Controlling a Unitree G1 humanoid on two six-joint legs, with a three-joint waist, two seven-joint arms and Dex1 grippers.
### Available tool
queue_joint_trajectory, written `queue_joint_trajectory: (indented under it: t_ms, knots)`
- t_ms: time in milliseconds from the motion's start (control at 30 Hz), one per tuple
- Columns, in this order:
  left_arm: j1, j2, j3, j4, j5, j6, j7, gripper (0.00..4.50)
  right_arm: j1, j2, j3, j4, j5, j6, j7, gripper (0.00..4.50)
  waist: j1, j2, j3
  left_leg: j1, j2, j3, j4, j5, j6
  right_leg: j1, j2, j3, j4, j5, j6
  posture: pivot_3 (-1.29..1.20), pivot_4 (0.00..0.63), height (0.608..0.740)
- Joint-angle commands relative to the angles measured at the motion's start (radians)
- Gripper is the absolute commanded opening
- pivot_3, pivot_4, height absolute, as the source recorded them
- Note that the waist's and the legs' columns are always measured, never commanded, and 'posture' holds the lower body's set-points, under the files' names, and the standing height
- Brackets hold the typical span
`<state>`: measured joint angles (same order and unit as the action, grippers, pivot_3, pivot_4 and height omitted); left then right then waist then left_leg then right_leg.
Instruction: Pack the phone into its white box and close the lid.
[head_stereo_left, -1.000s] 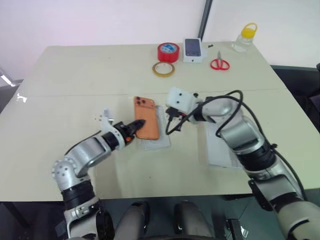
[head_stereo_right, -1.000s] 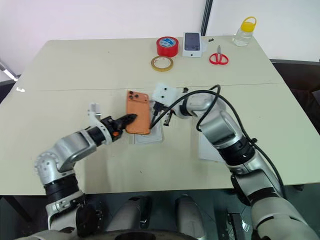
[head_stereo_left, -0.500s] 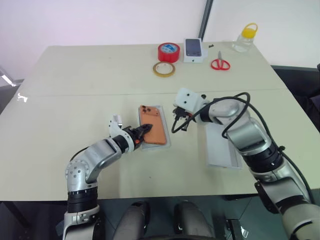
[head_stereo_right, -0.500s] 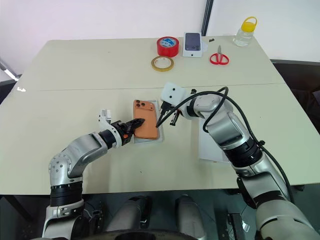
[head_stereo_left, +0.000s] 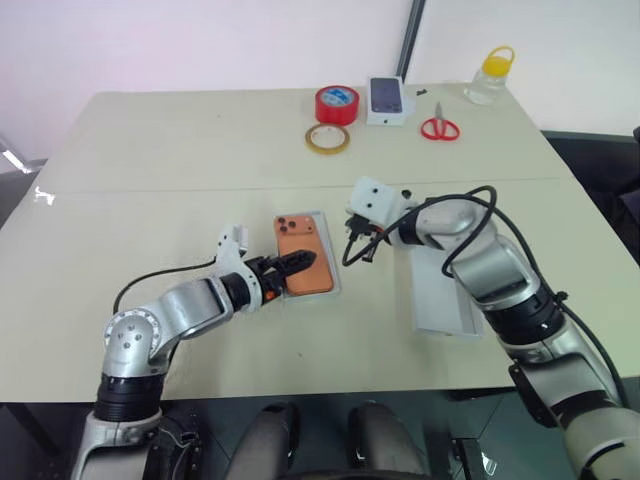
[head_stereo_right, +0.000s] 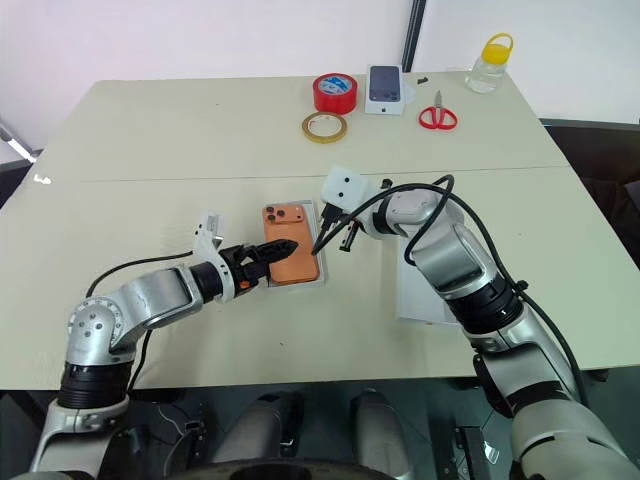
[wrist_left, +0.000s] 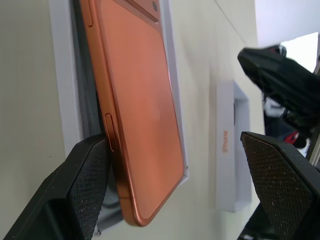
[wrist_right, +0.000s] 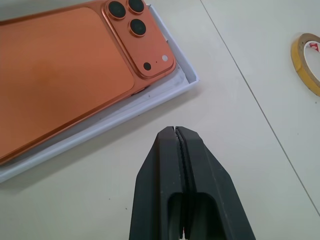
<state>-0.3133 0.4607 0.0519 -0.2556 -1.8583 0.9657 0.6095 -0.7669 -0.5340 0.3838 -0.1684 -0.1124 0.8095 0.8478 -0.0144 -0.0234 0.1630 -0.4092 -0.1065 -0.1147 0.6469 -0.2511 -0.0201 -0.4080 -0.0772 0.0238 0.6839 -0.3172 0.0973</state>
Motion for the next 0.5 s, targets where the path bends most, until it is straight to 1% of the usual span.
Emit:
queue_joint_trajectory:
  t_ms: [33,200,300,433,500]
  knots:
    - [-0.046,0.059,-0.015,-0.011,0.011,0.019,-0.032,4.23,-0.015,0.006,-0.004,-0.013,0.004,-0.014,-0.011,0.00,0.001,0.000,0.000,0.000,0.000,0.000,0.000,0.000,0.000,0.000,0.000,0.000,0.000,0.000,0.000,0.00,0.150,0.740]
    - [-0.110,0.110,-0.056,-0.002,0.021,0.050,-0.077,4.23,-0.012,0.013,-0.001,-0.013,0.004,-0.012,-0.019,0.00,0.003,0.000,0.000,0.000,0.000,0.000,0.000,0.000,0.000,0.000,0.000,0.000,-0.001,0.000,0.000,0.00,0.150,0.740]
    - [-0.111,0.134,-0.070,-0.008,0.026,0.059,-0.090,4.23,-0.012,0.014,-0.002,-0.013,0.004,-0.011,-0.025,0.00,-0.002,0.000,0.000,0.000,0.000,0.000,0.000,0.000,0.000,0.000,0.000,0.000,-0.001,0.000,0.000,0.00,0.150,0.740]
    - [-0.101,0.160,-0.051,-0.003,0.030,0.044,-0.106,4.23,-0.010,0.014,-0.005,-0.011,0.006,-0.012,-0.031,0.00,-0.002,0.000,0.000,0.000,0.000,0.000,0.000,0.000,0.000,0.000,0.000,0.000,-0.001,0.000,0.000,0.00,0.150,0.740]
    - [-0.096,0.177,0.005,-0.007,0.123,0.000,-0.163,4.23,-0.005,0.010,-0.009,-0.008,0.006,-0.011,-0.035,0.00,-0.001,0.000,0.000,0.000,0.000,0.000,0.000,0.000,0.000,0.000,0.000,0.000,-0.001,0.000,0.000,0.00,0.150,0.740]
